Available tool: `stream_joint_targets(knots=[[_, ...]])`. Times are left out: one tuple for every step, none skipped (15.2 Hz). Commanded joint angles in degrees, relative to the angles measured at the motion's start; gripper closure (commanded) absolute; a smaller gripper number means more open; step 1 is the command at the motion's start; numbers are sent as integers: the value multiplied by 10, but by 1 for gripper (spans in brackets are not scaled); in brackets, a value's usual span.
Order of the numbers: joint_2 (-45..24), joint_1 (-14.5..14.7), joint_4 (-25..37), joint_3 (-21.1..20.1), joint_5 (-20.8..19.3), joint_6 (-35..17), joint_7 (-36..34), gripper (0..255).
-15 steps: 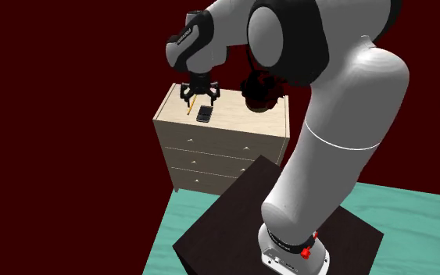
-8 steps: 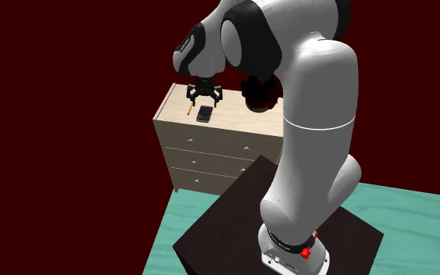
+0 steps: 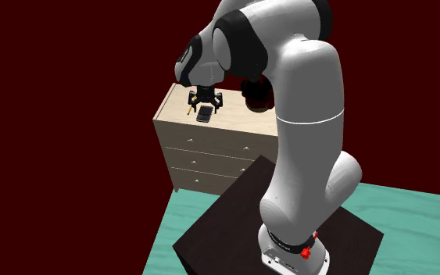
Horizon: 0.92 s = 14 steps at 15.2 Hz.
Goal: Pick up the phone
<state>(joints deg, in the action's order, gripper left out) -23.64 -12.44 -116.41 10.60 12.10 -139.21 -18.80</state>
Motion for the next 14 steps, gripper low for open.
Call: stream_joint_targets(knots=[[-5, 0, 0, -1, 2, -5, 1, 0], [-5, 0, 0, -1, 2, -5, 1, 0], [-5, 0, -1, -1, 2, -5, 1, 255], [-4, 0, -1, -1, 2, -5, 0, 255], [-4, 0, -1, -1, 2, -5, 0, 255], [-4, 0, -1, -1, 2, -5, 0, 255], [-4, 0, -1, -1, 2, -5, 0, 255], [-4, 0, -2, -1, 1, -5, 0, 255], [-3, 0, -2, -1, 1, -5, 0, 255], [-3, 0, -2, -1, 1, -5, 0, 255], [-3, 0, -2, -1, 1, -5, 0, 255], [-5, 0, 0, -1, 2, -5, 1, 255], [1, 1, 0, 0, 0, 1, -1, 255], [7, 2, 1, 1, -3, 7, -3, 255]])
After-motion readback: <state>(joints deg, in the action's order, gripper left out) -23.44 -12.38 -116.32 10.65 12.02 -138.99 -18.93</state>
